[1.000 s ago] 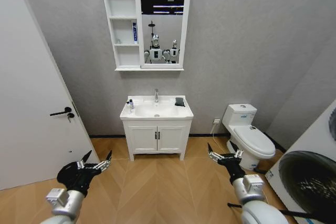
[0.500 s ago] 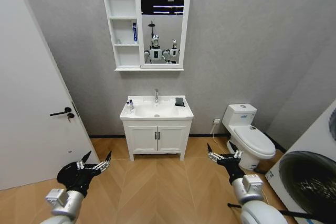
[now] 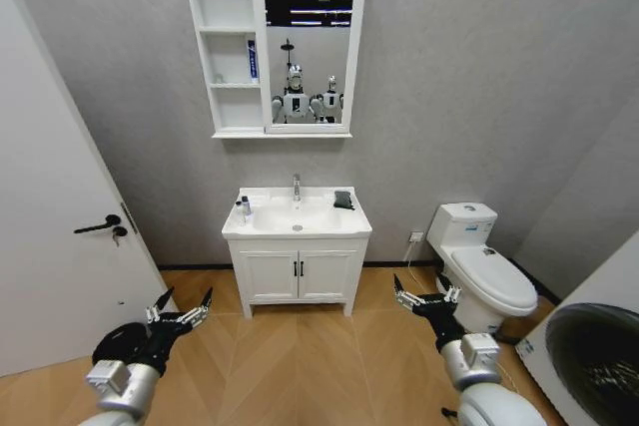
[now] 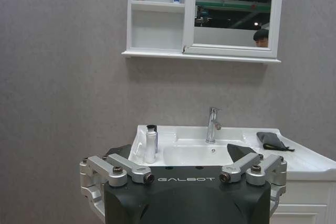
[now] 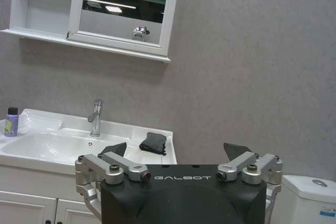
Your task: Move facial cleanser and shampoo from washbasin to cabinet, then wipe washbasin with towel.
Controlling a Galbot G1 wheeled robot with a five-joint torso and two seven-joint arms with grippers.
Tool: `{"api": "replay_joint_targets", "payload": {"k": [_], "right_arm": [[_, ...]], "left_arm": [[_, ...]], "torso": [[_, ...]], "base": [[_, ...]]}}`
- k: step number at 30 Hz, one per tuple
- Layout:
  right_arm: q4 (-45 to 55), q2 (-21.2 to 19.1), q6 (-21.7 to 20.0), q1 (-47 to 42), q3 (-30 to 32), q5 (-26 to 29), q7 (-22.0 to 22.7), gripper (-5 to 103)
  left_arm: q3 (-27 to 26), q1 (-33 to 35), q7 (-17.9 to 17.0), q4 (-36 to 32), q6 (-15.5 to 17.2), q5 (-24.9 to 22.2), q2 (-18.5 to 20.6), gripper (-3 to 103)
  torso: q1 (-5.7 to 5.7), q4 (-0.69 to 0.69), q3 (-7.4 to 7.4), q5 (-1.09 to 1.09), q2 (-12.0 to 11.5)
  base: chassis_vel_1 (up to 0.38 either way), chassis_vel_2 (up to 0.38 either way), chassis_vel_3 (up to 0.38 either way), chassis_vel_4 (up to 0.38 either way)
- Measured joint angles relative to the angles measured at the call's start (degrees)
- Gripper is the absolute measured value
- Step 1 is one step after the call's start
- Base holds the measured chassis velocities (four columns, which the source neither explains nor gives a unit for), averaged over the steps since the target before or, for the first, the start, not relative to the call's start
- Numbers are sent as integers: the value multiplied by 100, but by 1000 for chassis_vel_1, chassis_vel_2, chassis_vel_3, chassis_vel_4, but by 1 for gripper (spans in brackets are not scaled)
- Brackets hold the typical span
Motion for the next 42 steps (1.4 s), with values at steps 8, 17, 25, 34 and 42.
{"api": "replay_joint_targets", "payload": {"k": [8, 17, 25, 34, 42], "right_arm": [[-64, -22, -5, 33, -35, -51, -28, 100], [-136, -34, -33, 87, -87, -89, -24, 100], [-231, -62, -139, 139, -118, -180, 110, 100], [-270, -95, -147, 165, -101, -144, 212, 100], [-304, -117, -148, 265, -37, 10, 283, 100]], "left_arm": [[40, 22, 13, -13, -4, 80, -51, 100], [66, -25, -2, -10, -10, 115, -103, 100], [118, -172, -106, 138, -52, 220, -218, 100], [213, -275, -106, 439, -182, 375, -317, 100], [495, -874, -20, 1416, -160, 452, -273, 100]], "torso": [[-2, -3, -2, -5, 1], [3, 1, 1, 8, -1], [4, -6, 0, -12, -1], [-4, -5, -1, 1, 1], [-6, -3, -2, -1, 3]], "base": [[-320, 312, 336, -326], [-365, 359, 374, -371], [-329, 310, 328, -314], [-96, 106, 16, -12], [65, -37, -39, 35]]}}
